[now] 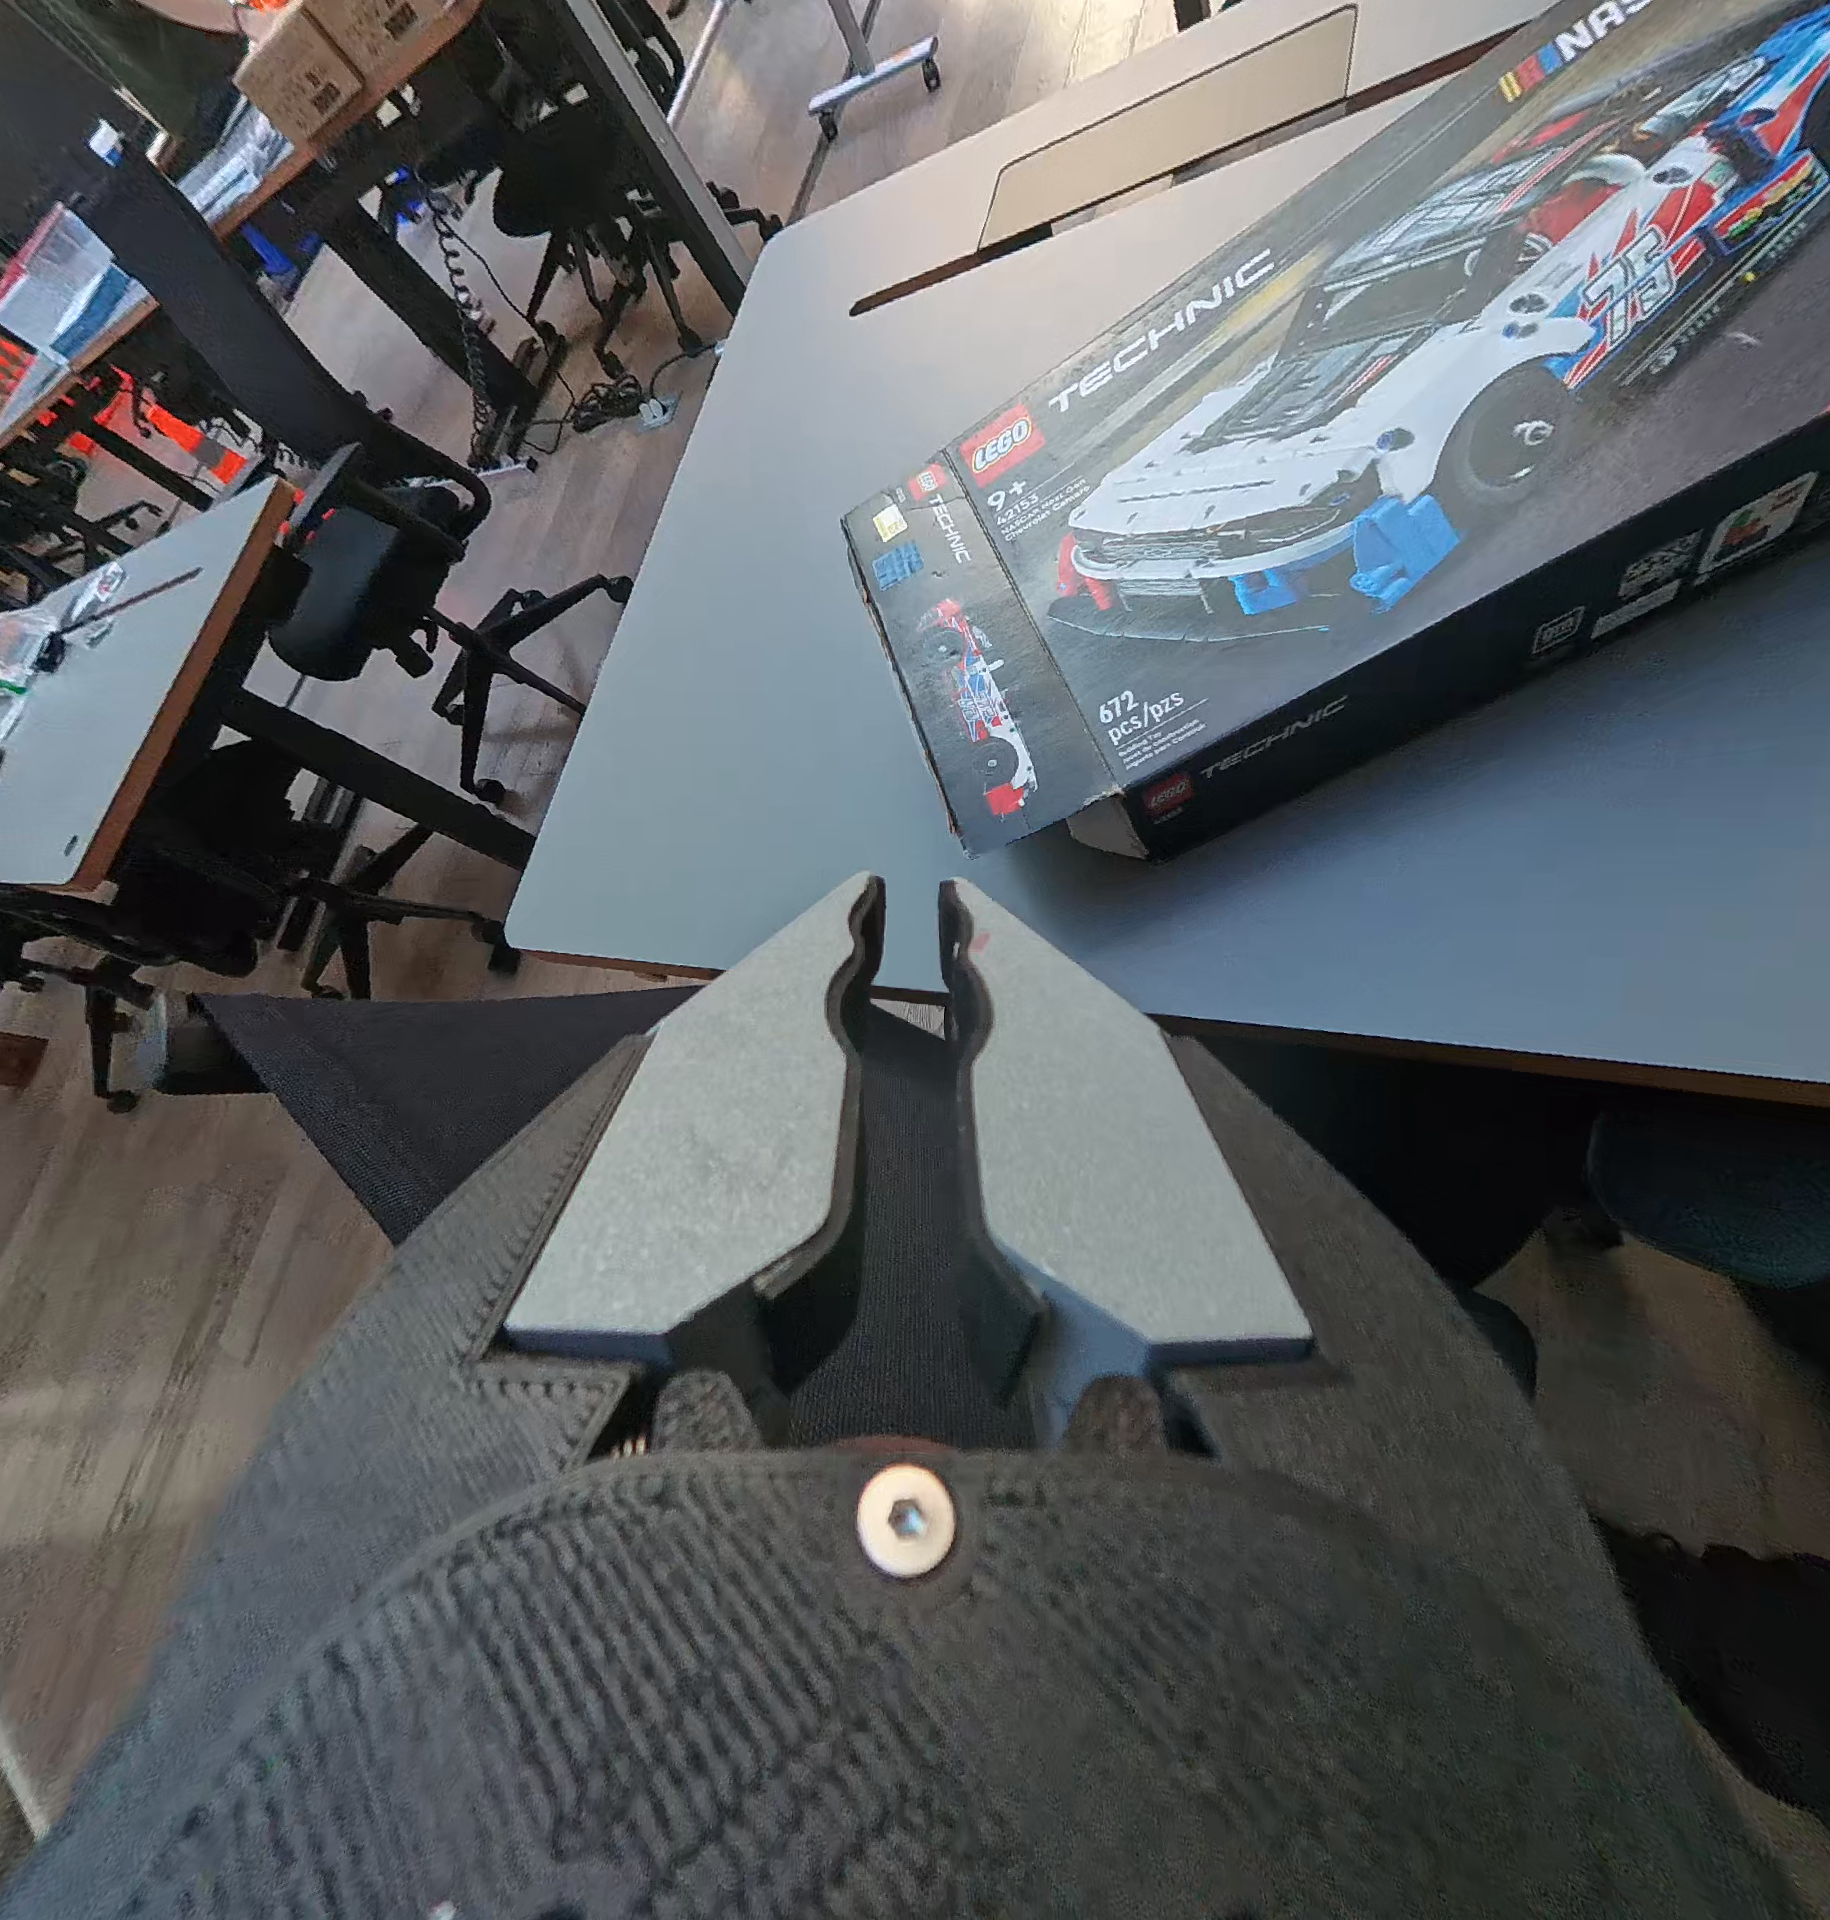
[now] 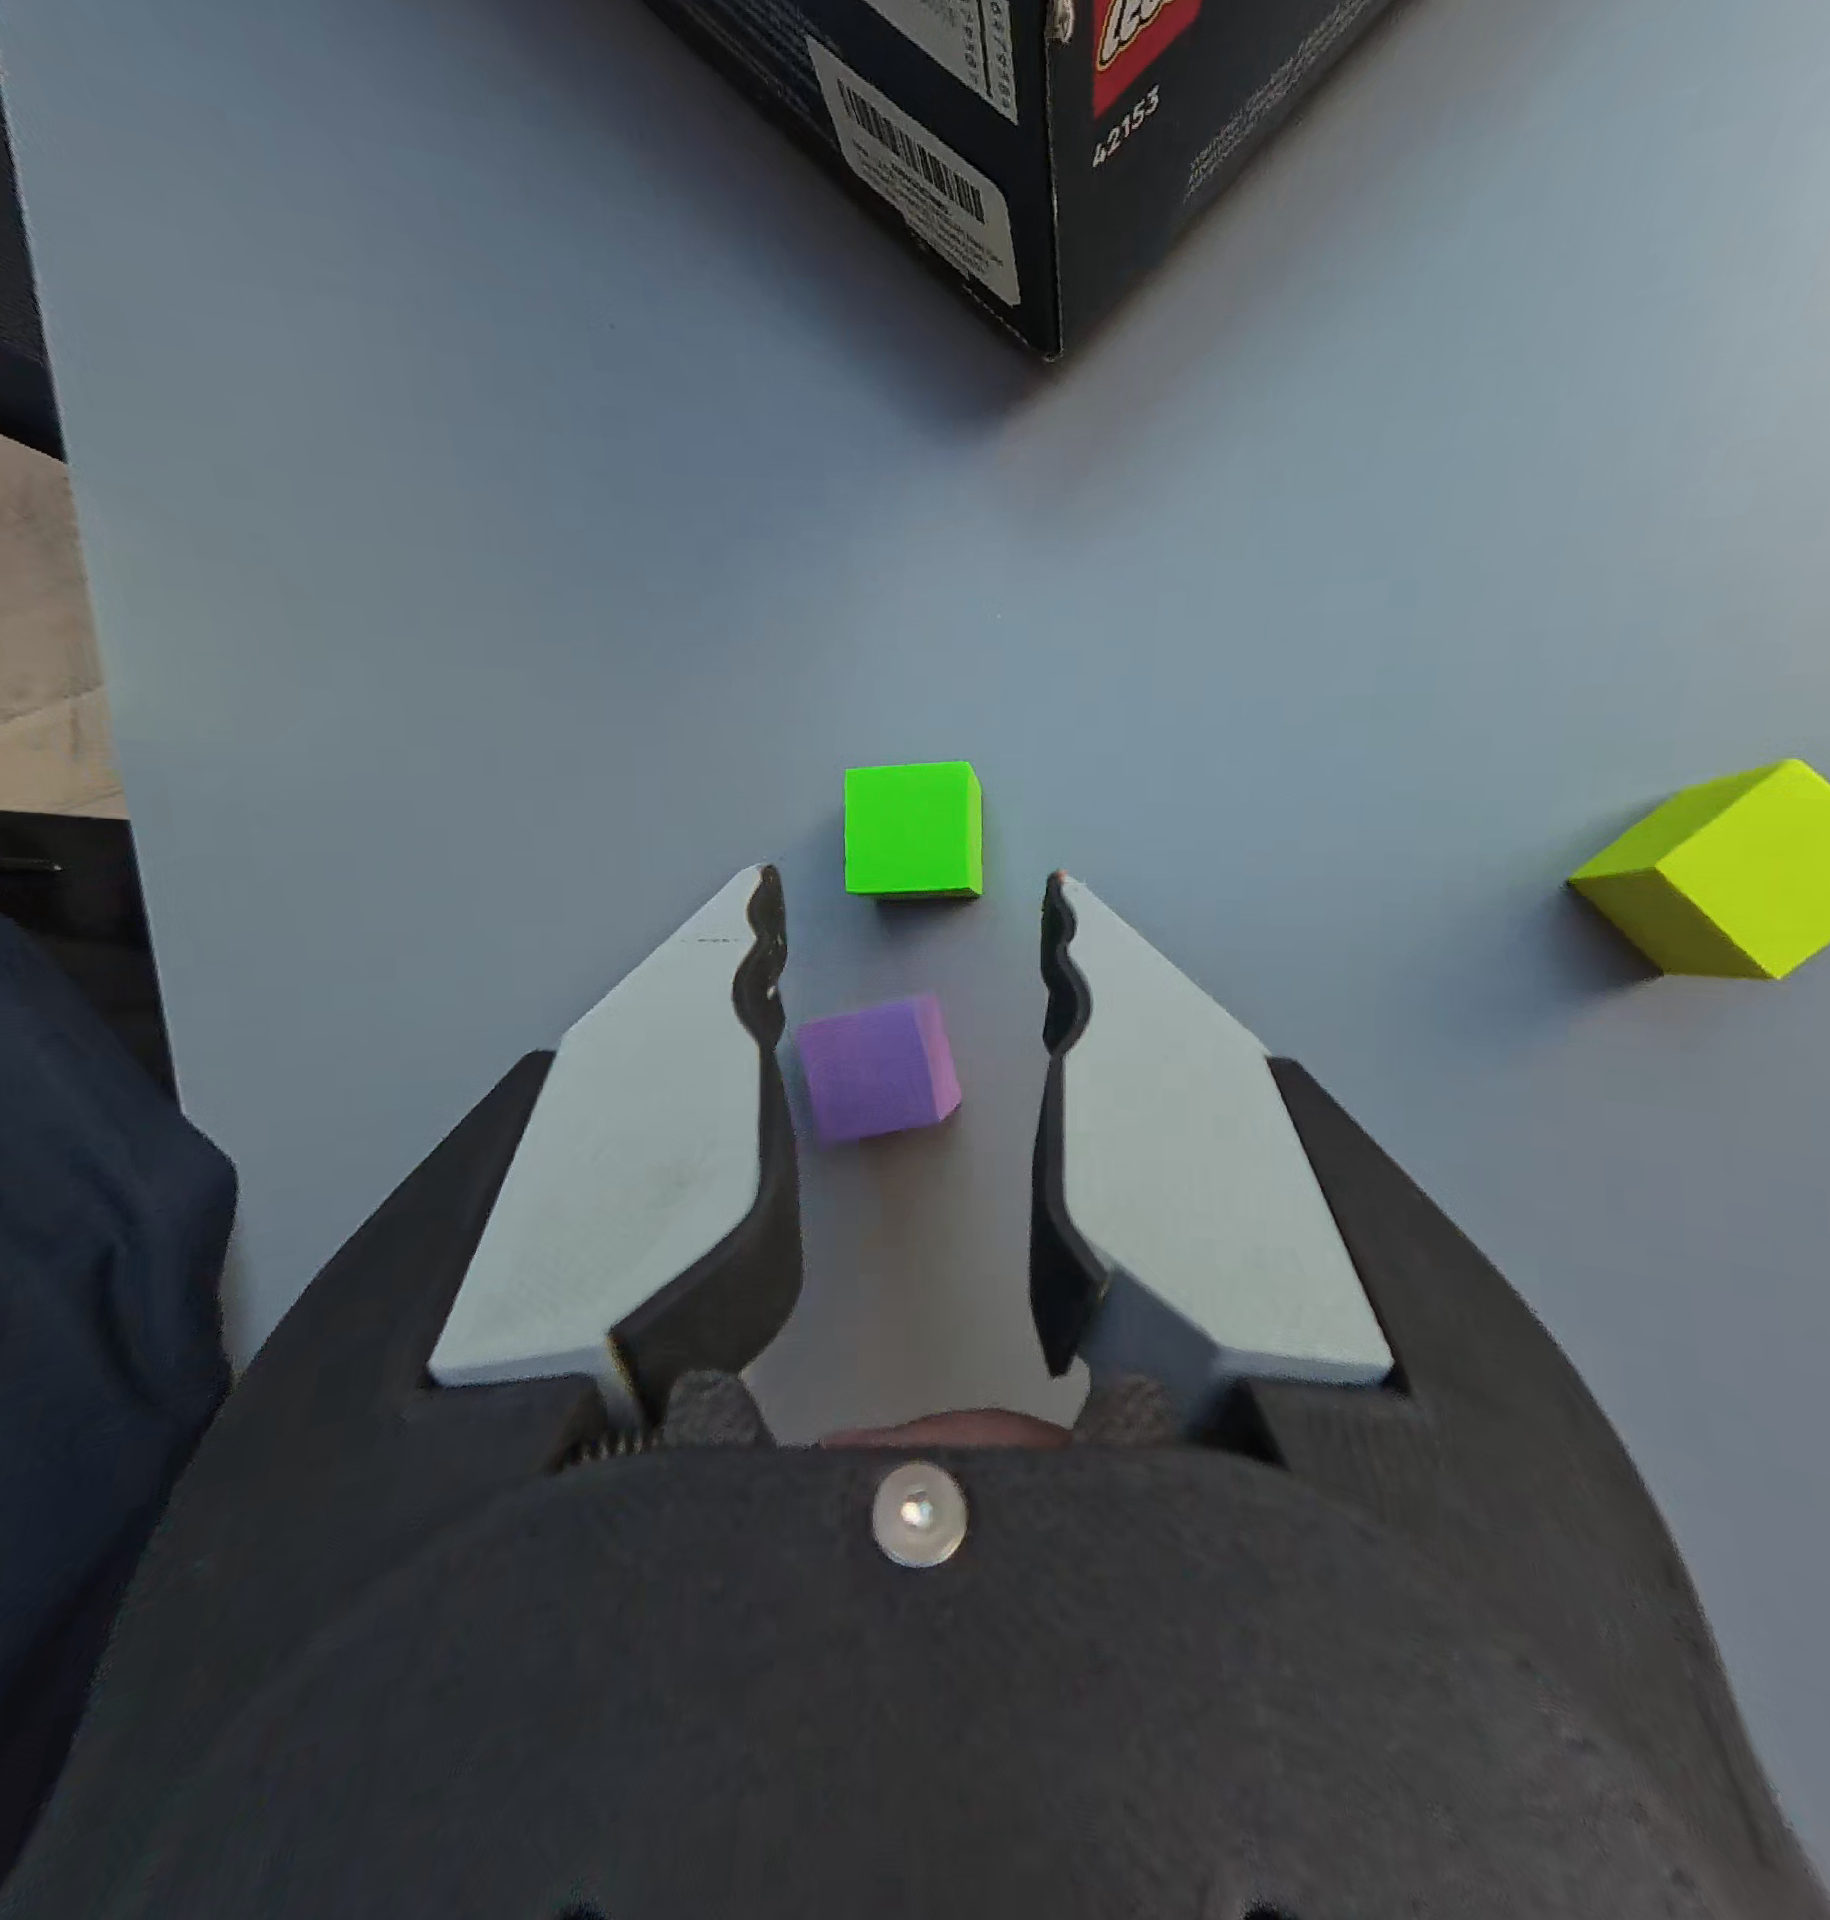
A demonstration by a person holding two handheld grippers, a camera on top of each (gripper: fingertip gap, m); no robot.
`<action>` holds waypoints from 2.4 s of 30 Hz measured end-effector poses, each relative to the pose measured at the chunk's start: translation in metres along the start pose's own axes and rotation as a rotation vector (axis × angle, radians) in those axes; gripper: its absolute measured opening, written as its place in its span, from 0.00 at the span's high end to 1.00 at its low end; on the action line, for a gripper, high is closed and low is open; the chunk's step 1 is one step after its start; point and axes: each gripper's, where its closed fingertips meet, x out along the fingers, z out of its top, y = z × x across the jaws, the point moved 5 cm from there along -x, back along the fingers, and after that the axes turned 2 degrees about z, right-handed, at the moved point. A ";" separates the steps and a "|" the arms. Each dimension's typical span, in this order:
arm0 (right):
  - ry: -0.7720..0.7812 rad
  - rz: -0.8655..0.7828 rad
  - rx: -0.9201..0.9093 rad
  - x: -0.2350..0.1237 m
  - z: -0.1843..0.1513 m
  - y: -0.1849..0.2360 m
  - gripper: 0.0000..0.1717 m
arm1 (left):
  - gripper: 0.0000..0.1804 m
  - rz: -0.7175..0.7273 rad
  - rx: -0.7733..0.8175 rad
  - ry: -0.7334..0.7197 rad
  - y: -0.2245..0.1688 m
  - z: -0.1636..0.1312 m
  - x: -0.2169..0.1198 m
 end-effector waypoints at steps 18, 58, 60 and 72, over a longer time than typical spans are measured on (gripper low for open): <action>0.008 -0.095 -0.105 -0.010 0.009 0.010 0.85 | 0.97 -0.013 -0.001 -0.010 -0.001 0.001 -0.001; 0.138 -0.066 -0.141 0.014 0.003 0.006 0.74 | 0.98 -0.014 0.005 -0.006 -0.001 0.000 -0.001; 0.123 -0.044 -0.124 0.003 0.004 0.008 0.70 | 0.98 -0.013 0.005 -0.004 -0.001 -0.001 -0.001; -0.078 -0.135 0.016 -0.063 0.017 -0.054 0.71 | 0.98 0.006 -0.017 0.007 0.003 -0.002 0.000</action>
